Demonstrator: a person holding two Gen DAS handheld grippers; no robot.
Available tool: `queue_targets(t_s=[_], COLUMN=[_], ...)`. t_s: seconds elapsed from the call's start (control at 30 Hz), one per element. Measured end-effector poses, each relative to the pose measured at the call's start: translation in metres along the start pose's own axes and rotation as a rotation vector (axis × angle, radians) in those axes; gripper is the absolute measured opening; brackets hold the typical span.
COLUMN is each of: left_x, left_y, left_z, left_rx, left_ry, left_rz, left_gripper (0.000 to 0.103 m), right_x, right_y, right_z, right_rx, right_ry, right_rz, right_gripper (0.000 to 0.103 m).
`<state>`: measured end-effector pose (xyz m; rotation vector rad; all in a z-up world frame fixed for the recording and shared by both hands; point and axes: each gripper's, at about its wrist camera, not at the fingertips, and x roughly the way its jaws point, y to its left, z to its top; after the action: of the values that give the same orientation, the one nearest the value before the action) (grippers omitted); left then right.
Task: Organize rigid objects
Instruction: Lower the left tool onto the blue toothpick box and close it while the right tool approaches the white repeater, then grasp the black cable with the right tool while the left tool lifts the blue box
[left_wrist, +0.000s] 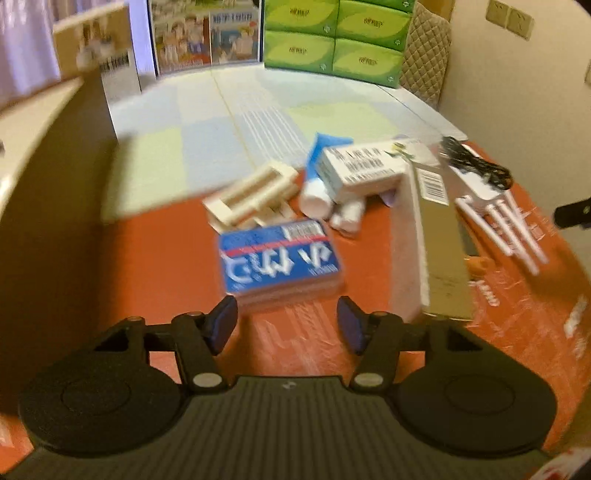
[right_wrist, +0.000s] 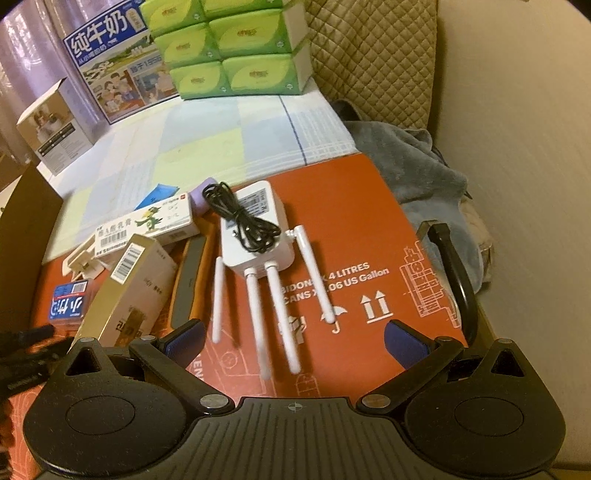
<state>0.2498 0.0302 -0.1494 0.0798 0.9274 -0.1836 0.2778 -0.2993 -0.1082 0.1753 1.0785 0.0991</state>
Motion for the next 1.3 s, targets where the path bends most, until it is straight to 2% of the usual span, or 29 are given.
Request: queue_targets(t_s=[0.03,0.23,0.33,0.47,0.7,0.83,0.97,1.1,1.3], left_x=[0.001,0.02,0.037,0.041,0.045,0.059,0.062,0.059,0.047], left_y=[0.001,-0.01,-0.015,-0.014,-0.017,-0.015,-0.008,-0.007,-0.007], left_z=[0.003,0.017,0.018,0.023,0.041,0.046,0.048,0.044,0.03], left_rx=[0.035,0.274,0.298,0.227,0.255,0.216,0.116,0.021,-0.101], left_ry=[0.002,0.032,0.063,0.062,0.046,0.086,0.098,0.122,0.143], left_rz=[0.011,0.023,0.07,0.076,0.099,0.075,0.02,-0.009,0.013], left_gripper=[0.065,0.072,0.071,0.07,0.076,0.077,0.07,0.052,0.052], right_x=[0.0,0.004,0.005,0.005,0.011,0.016,0.018,0.021,0.026], right_y=[-0.001,-0.01,-0.013,-0.02,-0.035,-0.039,-0.042,-0.043,-0.041], right_z=[0.001,0.004,0.005,0.005,0.009,0.013,0.018,0.023,0.029], right_rx=[0.003,0.019,0.024,0.037,0.075,0.082,0.071,0.06,0.043], right_ry=[0.0,0.003,0.006,0.006,0.016,0.022,0.017,0.012,0.013], right_rz=[-0.001,-0.009,-0.013,-0.019,-0.031,-0.033,-0.033,-0.033,-0.02], right_gripper=[0.101,0.101,0.101,0.101,0.101,0.101,0.101,0.101,0.101])
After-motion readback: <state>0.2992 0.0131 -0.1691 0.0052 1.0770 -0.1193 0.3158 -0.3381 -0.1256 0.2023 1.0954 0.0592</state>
